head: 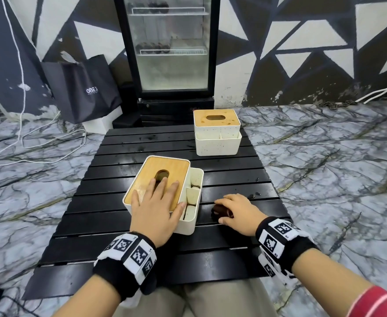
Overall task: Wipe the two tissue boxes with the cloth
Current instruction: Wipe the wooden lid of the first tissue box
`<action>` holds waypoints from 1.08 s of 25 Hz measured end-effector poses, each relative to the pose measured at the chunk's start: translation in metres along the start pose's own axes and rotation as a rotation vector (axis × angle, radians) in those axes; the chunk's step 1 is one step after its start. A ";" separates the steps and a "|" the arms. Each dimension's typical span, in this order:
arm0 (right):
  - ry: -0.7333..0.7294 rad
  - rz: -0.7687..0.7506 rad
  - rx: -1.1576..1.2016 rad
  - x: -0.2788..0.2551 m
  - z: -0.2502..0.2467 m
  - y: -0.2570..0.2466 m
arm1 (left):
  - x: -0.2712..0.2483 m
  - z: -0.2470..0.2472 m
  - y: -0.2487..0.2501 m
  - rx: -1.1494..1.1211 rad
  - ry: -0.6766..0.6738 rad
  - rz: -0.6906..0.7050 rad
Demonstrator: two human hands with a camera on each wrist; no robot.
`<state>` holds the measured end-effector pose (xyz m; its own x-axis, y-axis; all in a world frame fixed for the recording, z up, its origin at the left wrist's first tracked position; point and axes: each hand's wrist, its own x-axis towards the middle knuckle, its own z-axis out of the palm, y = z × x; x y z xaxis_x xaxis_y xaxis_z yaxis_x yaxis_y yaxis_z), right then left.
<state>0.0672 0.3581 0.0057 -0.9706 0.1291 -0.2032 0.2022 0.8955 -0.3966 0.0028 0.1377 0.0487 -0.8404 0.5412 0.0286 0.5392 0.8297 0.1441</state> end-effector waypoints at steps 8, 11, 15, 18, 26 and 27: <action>0.154 -0.385 -0.006 0.008 -0.039 -0.056 | -0.013 -0.023 -0.050 -0.068 0.095 0.217; 0.120 -0.435 -0.067 0.012 -0.033 -0.066 | -0.028 -0.018 -0.062 -0.013 0.154 0.211; 0.134 -0.449 -0.048 0.016 -0.026 -0.074 | -0.042 -0.009 -0.075 -0.007 0.246 0.142; 0.171 -0.462 -0.033 0.025 -0.025 -0.084 | -0.038 -0.008 -0.089 -0.006 0.289 0.102; 0.205 -0.380 0.092 0.101 -0.027 -0.121 | 0.044 -0.019 -0.159 -0.201 0.195 0.030; 0.204 -0.372 0.093 0.114 -0.029 -0.124 | 0.058 -0.021 -0.166 -0.228 0.191 0.026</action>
<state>-0.0720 0.2742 0.0573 -0.9835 -0.1055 0.1467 -0.1649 0.8557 -0.4904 -0.1367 0.0283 0.0474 -0.8334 0.5080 0.2178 0.5524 0.7523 0.3590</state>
